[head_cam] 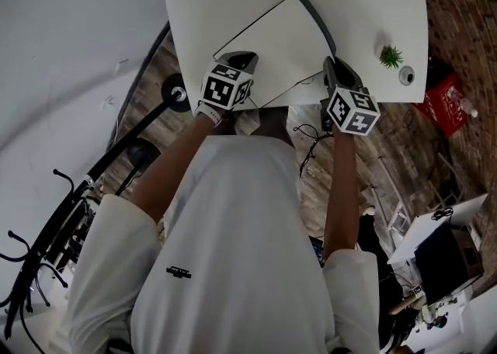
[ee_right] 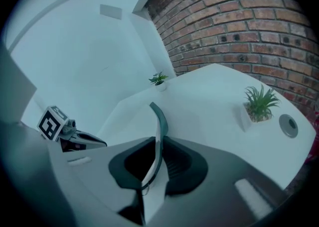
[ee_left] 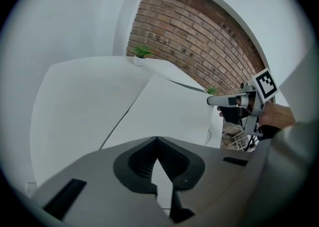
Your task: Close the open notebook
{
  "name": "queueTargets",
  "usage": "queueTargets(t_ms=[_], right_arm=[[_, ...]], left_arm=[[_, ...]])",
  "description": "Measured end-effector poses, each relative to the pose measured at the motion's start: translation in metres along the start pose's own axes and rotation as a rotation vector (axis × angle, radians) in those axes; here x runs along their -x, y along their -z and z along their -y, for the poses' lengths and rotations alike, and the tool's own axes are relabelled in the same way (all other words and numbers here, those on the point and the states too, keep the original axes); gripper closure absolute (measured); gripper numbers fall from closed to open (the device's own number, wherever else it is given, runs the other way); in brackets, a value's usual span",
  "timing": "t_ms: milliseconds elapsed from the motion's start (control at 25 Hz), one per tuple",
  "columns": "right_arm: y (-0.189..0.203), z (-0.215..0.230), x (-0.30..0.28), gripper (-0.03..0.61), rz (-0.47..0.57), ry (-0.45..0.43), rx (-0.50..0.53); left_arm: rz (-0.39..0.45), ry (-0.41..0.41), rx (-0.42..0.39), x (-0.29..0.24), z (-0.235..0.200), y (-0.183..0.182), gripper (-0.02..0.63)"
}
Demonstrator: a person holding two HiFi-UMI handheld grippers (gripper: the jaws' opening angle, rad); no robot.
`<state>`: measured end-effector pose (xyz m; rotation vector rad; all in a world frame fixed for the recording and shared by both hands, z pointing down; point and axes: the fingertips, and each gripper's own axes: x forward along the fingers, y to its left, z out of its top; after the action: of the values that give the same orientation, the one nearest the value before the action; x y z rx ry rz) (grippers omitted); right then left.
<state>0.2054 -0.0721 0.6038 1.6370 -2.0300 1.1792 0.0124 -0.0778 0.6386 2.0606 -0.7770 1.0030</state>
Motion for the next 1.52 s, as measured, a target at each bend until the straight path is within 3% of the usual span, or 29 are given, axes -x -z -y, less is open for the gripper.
queueTargets(t_ms=[440,800,1200,1520], right_arm=[[-0.009,-0.039,0.024,0.523,0.058,0.03,0.195],[0.006,-0.073,0.046,0.522,0.074,0.042,0.336],[0.027,-0.108,0.059,0.522,0.065,0.06,0.516],[0.039,-0.143,0.061,0.522,0.063,0.024,0.643]], left_arm=[[0.089,0.024,0.001,0.036,-0.003,-0.015,0.604],[0.165,0.027,0.006,0.074,-0.009,-0.018,0.604],[0.217,0.004,0.05,0.113,-0.027,-0.003,0.604],[0.235,-0.001,0.061,0.126,-0.03,0.007,0.604]])
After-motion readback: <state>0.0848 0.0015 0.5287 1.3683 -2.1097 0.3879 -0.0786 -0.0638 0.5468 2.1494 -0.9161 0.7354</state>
